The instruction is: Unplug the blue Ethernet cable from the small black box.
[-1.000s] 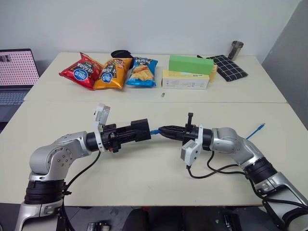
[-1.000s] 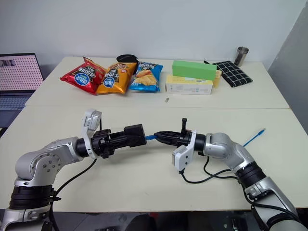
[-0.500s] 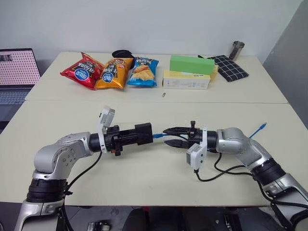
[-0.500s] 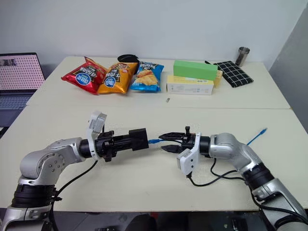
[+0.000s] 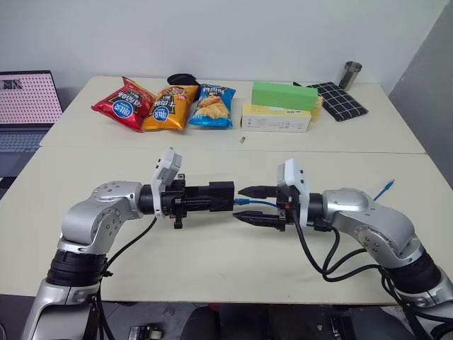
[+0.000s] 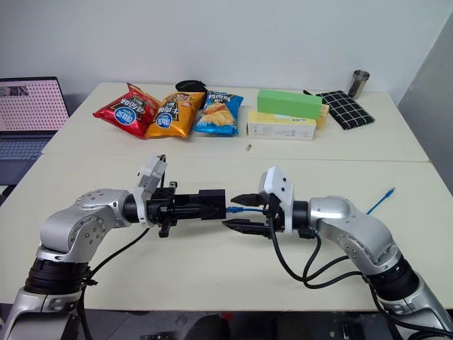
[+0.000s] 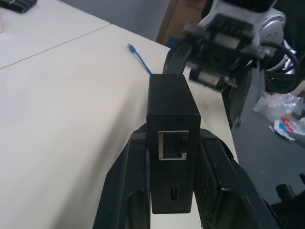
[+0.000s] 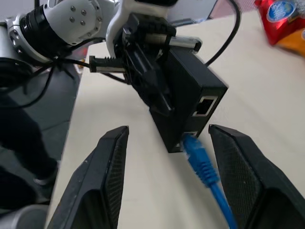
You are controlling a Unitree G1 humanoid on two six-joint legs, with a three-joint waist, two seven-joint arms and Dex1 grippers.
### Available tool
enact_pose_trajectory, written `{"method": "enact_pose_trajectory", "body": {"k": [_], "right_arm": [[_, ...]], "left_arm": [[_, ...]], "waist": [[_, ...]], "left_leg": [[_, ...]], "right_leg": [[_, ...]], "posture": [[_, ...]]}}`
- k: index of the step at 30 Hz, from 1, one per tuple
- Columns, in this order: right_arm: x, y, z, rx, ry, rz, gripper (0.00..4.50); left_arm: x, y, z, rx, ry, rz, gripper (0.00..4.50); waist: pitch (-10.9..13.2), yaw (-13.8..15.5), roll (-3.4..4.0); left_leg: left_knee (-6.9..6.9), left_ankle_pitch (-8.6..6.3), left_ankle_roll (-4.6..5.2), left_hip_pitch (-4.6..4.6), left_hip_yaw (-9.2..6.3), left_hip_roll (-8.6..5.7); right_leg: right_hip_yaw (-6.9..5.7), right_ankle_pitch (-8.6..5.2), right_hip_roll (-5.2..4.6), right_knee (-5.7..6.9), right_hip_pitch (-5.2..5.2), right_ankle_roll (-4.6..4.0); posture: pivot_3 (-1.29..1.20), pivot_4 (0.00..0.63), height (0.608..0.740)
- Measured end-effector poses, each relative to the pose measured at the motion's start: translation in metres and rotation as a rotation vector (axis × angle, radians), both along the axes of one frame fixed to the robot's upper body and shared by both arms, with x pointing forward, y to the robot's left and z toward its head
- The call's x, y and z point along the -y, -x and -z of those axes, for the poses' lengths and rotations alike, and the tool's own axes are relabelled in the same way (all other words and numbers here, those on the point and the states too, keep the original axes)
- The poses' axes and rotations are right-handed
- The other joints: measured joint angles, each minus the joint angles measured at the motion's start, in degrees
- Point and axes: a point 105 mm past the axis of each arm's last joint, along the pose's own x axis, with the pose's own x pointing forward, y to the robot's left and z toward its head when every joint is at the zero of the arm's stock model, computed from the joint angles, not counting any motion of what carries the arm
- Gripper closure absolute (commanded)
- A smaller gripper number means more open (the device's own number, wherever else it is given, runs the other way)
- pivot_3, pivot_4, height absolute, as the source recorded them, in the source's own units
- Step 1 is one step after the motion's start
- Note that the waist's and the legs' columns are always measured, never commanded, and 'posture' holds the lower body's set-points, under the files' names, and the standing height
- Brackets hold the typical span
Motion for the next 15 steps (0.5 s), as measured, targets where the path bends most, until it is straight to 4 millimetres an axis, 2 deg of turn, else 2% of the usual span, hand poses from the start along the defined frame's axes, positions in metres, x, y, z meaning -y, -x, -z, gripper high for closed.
{"method": "enact_pose_trajectory", "body": {"k": [13, 15], "right_arm": [[0.000, -0.006, 0.009, -0.084, 0.049, -0.032, 1.68], [0.001, -0.008, 0.011, -0.094, 0.056, -0.033, 2.04]], "left_arm": [[0.002, 0.005, 0.004, 0.013, -0.021, 0.017, 3.70], [0.002, 0.005, 0.004, 0.017, -0.025, 0.016, 3.70]], "waist": [[0.00, -0.03, 0.00], [0.00, -0.02, 0.00]], "left_leg": [[-0.01, -0.01, 0.01, 0.00, -0.02, 0.00], [0.00, 0.00, 0.01, 0.00, -0.02, 0.00]], "right_leg": [[-0.02, 0.00, 0.00, -0.01, -0.01, 0.00], [-0.02, 0.00, 0.00, -0.01, -0.01, 0.00]], "posture": [[0.00, 0.150, 0.740], [0.00, 0.150, 0.740]]}}
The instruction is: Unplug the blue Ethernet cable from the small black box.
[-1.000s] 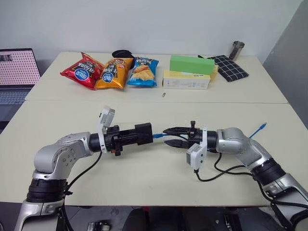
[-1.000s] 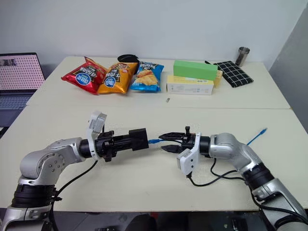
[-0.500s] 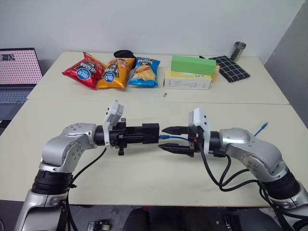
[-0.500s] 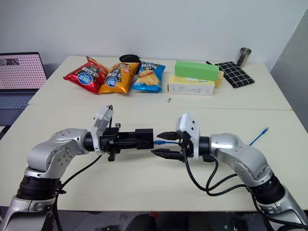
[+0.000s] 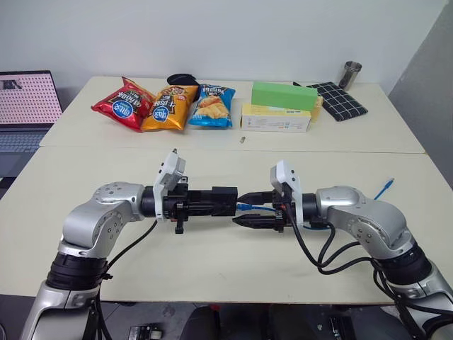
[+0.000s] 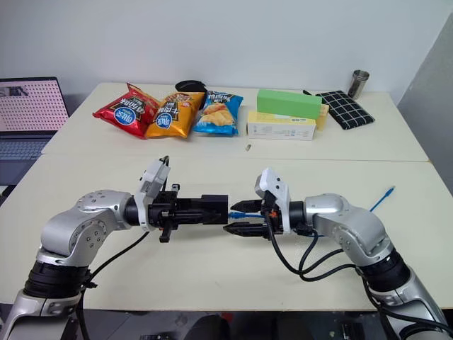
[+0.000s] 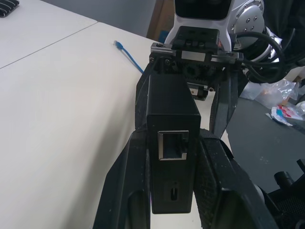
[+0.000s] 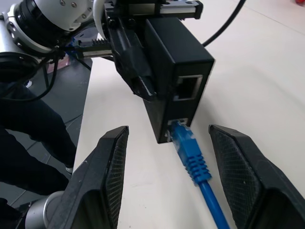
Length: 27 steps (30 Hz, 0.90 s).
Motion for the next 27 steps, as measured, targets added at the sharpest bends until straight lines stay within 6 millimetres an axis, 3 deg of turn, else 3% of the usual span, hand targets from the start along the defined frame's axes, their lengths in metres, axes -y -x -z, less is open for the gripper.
{"method": "enact_pose_trajectory", "body": {"k": [12, 27], "right_arm": [[0.0020, -0.0008, 0.0006, -0.020, 0.011, -0.024, 4.42], [0.0029, 0.0010, 0.0026, -0.039, 0.038, -0.083, 4.44]], "left_arm": [[-0.0021, 0.0039, 0.0044, -0.004, -0.013, 0.012, 3.70], [-0.0015, 0.0094, 0.0071, 0.002, -0.024, 0.040, 3.70]], "waist": [[0.00, -0.01, 0.00], [0.01, -0.01, 0.01]], "left_leg": [[-0.01, 0.00, 0.00, 0.00, -0.01, 0.00], [-0.01, 0.00, 0.00, 0.00, -0.01, 0.00]], "right_leg": [[-0.01, 0.00, 0.00, 0.00, 0.00, 0.00], [-0.01, 0.00, 0.00, -0.02, 0.00, 0.00]], "posture": [[0.00, 0.150, 0.740], [0.00, 0.150, 0.740]]}}
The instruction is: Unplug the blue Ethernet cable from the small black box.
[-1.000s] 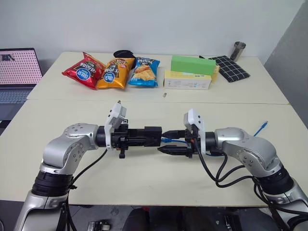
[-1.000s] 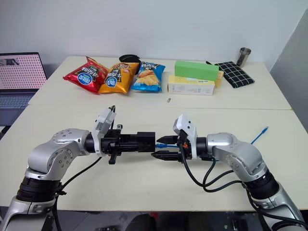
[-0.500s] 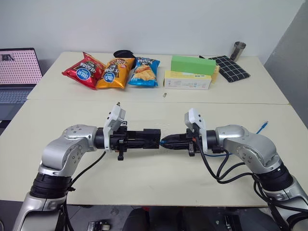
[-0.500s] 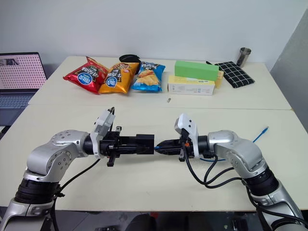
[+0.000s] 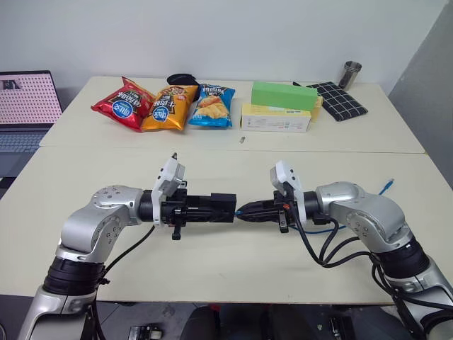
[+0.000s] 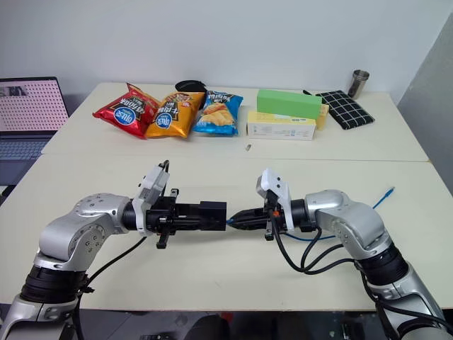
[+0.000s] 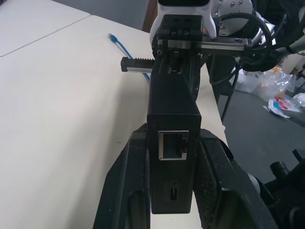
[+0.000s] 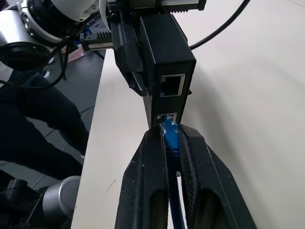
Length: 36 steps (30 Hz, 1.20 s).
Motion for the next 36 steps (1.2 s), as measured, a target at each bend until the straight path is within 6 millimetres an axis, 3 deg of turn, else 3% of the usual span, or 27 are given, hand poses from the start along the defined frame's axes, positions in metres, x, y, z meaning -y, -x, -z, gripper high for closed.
{"method": "enact_pose_trajectory", "body": {"k": [3, 6, 11, 16, 17, 18, 22, 26, 29, 32, 33, 36], "right_arm": [[0.008, 0.000, 0.005, -0.008, 0.040, -0.015, 4.44], [0.030, -0.011, 0.015, -0.022, 0.109, 0.064, 4.46], [0.048, -0.029, 0.020, 0.006, 0.124, 0.173, 4.46], [0.078, -0.092, 0.023, 0.193, 0.148, 0.535, 4.46], [0.094, -0.117, 0.023, 0.287, 0.200, 0.686, 4.46], [0.105, -0.129, 0.022, 0.331, 0.230, 0.765, 4.46], [0.140, -0.157, 0.024, 0.426, 0.308, 0.963, 3.30], [0.147, -0.159, 0.033, 0.400, 0.320, 0.977, 2.25], [0.149, -0.156, 0.025, 0.385, 0.276, 0.958, 1.48], [0.150, -0.140, 0.010, 0.396, 0.248, 0.863, 0.89], [0.144, -0.129, 0.004, 0.388, 0.214, 0.786, 0.65], [0.102, -0.083, -0.014, 0.321, 0.072, 0.505, 0.65]], "left_arm": [[-0.001, 0.002, 0.004, 0.005, -0.022, 0.010, 3.70], [-0.010, -0.001, 0.010, 0.018, -0.058, -0.017, 3.70], [-0.016, -0.007, 0.014, 0.048, -0.088, -0.051, 3.70], [-0.019, -0.012, 0.016, 0.071, -0.107, -0.094, 3.70], [-0.019, -0.015, 0.017, 0.084, -0.114, -0.113, 3.70], [-0.018, -0.017, 0.018, 0.090, -0.117, -0.123, 3.70], [-0.017, -0.028, 0.020, 0.099, -0.110, -0.185, 3.70], [-0.014, -0.037, 0.016, 0.141, -0.101, -0.228, 3.70], [-0.016, -0.044, 0.020, 0.141, -0.102, -0.288, 3.70], [-0.026, -0.063, 0.021, 0.193, -0.103, -0.427, 3.70], [-0.034, -0.073, 0.021, 0.216, -0.108, -0.506, 3.70], [-0.057, -0.098, 0.018, 0.296, -0.116, -0.705, 3.70]], "waist": [[0.00, 0.02, 0.00], [0.00, 0.04, 0.00], [0.01, -0.04, 0.00], [0.02, -0.03, 0.03], [0.03, -0.07, 0.05], [0.03, -0.12, 0.05], [0.03, -0.11, 0.04], [0.03, -0.21, 0.05], [0.04, -0.18, 0.05], [0.04, 0.10, 0.06], [0.04, 0.20, 0.06], [0.04, 0.00, 0.06]], "left_leg": [[0.00, 0.00, 0.00, 0.00, 0.00, -0.01], [0.00, -0.02, 0.04, 0.00, 0.00, -0.01], [-0.02, -0.09, 0.17, 0.00, 0.01, 0.00], [0.00, 0.00, 0.00, 0.01, 0.12, -0.01], [0.00, 0.01, -0.01, 0.00, 0.23, -0.02], [0.00, 0.01, -0.02, 0.00, 0.27, -0.02], [-0.07, 0.01, -0.02, -0.06, 0.49, 0.04], [-0.08, 0.01, -0.02, -0.05, 0.62, 0.06], [-0.07, 0.01, -0.02, -0.05, 0.61, 0.07], [-0.07, 0.01, -0.02, -0.06, 0.60, 0.06], [-0.06, 0.01, -0.01, -0.06, 0.60, 0.06], [-0.06, 0.00, -0.01, -0.07, 0.59, 0.08]], "right_leg": [[0.01, 0.00, 0.00, -0.02, 0.01, 0.00], [0.00, 0.00, 0.00, -0.04, 0.01, 0.00], [0.01, 0.00, 0.00, -0.03, 0.00, 0.00], [0.09, 0.00, 0.00, 0.02, -0.04, 0.00], [0.18, 0.00, 0.00, 0.06, -0.11, 0.00], [0.20, 0.00, 0.00, 0.08, -0.14, 0.00], [0.32, 0.00, 0.00, 0.05, -0.27, 0.00], [0.44, 0.00, 0.00, 0.08, -0.30, 0.00], [0.44, 0.00, 0.00, 0.10, -0.31, 0.00], [0.43, 0.00, -0.01, 0.05, -0.30, 0.00], [0.42, 0.00, -0.01, 0.06, -0.30, 0.00], [0.41, 0.00, 0.00, 0.08, -0.31, 0.00]], "posture": [[0.00, 0.150, 0.740], [0.00, 0.150, 0.740], [0.00, 0.150, 0.740], [0.00, 0.150, 0.740], [0.00, 0.150, 0.740], [0.00, 0.150, 0.740], [0.00, 0.150, 0.740], [0.00, 0.150, 0.740], [0.00, 0.150, 0.740], [0.00, 0.150, 0.740], [0.00, 0.150, 0.740], [0.00, 0.150, 0.740]]}}
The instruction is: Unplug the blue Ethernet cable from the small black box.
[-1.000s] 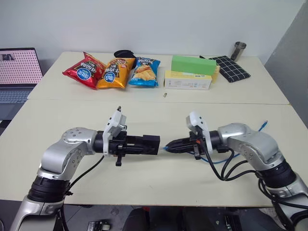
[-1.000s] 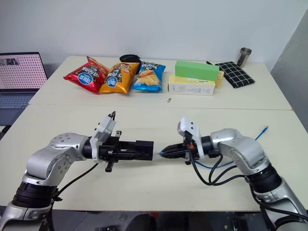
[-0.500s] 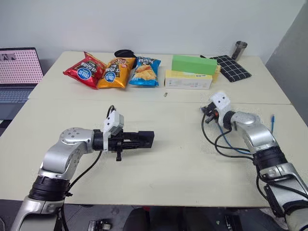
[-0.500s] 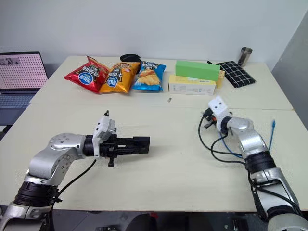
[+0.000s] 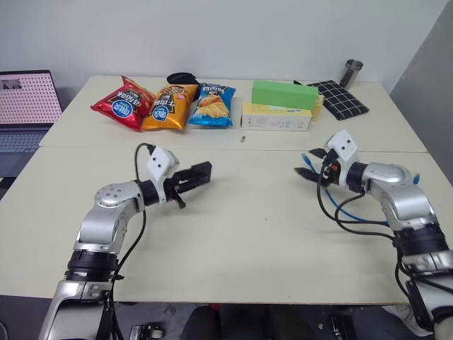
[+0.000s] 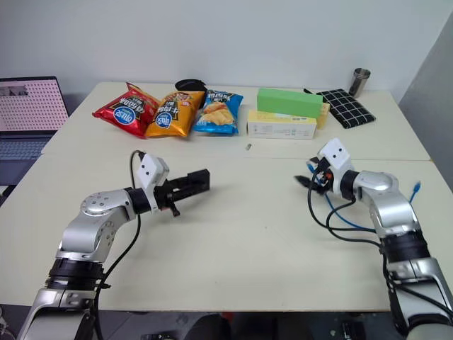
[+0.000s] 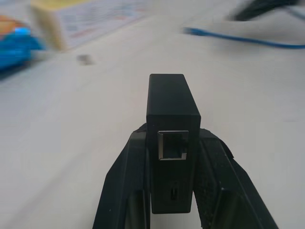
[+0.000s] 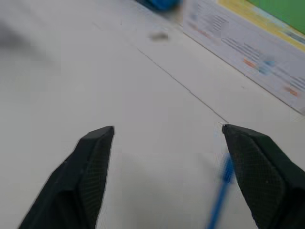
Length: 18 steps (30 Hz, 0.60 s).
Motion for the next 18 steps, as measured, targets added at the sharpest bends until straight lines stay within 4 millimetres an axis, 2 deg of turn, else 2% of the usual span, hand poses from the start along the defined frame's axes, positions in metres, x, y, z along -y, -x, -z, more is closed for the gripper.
{"method": "enact_pose_trajectory", "body": {"k": [3, 5, 9, 12, 14, 18], "right_arm": [[-0.037, 0.032, -0.024, 0.017, -0.050, -0.187, 0.65], [-0.050, 0.041, -0.032, 0.030, -0.069, -0.234, 0.65], [-0.065, 0.045, -0.034, 0.013, -0.080, -0.251, 0.65], [-0.072, 0.047, -0.034, 0.015, -0.070, -0.270, 0.65], [-0.073, 0.048, -0.033, 0.014, -0.063, -0.268, 0.60], [-0.074, 0.048, -0.030, 0.006, -0.057, -0.269, 0.60]], "left_arm": [[-0.015, -0.018, -0.003, 0.100, 0.012, -0.151, 3.70], [-0.028, -0.023, 0.001, 0.123, 0.021, -0.235, 3.70], [-0.050, -0.030, 0.019, 0.117, 0.063, -0.375, 3.70], [-0.053, -0.032, 0.033, 0.087, 0.088, -0.422, 3.70], [-0.053, -0.032, 0.037, 0.086, 0.095, -0.433, 3.00], [-0.055, -0.033, 0.042, 0.069, 0.110, -0.453, 2.12]], "waist": [[-0.02, -0.06, -0.04], [-0.04, 0.04, -0.06], [-0.03, 0.17, -0.06], [-0.05, 0.27, -0.08], [-0.05, 0.26, -0.09], [-0.05, 0.14, -0.09]], "left_leg": [[0.03, 0.00, 0.00, 0.03, -0.03, 0.00], [0.04, 0.00, 0.00, 0.03, -0.04, -0.01], [0.05, 0.00, 0.00, 0.01, -0.03, -0.06], [0.05, 0.00, -0.01, 0.00, -0.06, -0.06], [0.05, 0.01, -0.01, 0.00, -0.05, -0.06], [0.05, 0.01, -0.01, 0.01, -0.05, -0.06]], "right_leg": [[-0.03, 0.00, 0.00, 0.05, 0.01, 0.00], [-0.04, 0.00, 0.00, 0.06, 0.01, 0.00], [-0.05, 0.00, -0.07, 0.03, 0.01, 0.00], [-0.09, 0.00, -0.09, 0.02, 0.01, 0.00], [-0.09, 0.00, -0.09, 0.02, 0.01, 0.00], [-0.09, 0.00, -0.08, 0.04, 0.00, 0.00]], "posture": [[0.00, 0.150, 0.740], [0.00, 0.150, 0.740], [0.00, 0.150, 0.740], [0.00, 0.150, 0.740], [0.00, 0.150, 0.740], [0.00, 0.150, 0.740]]}}
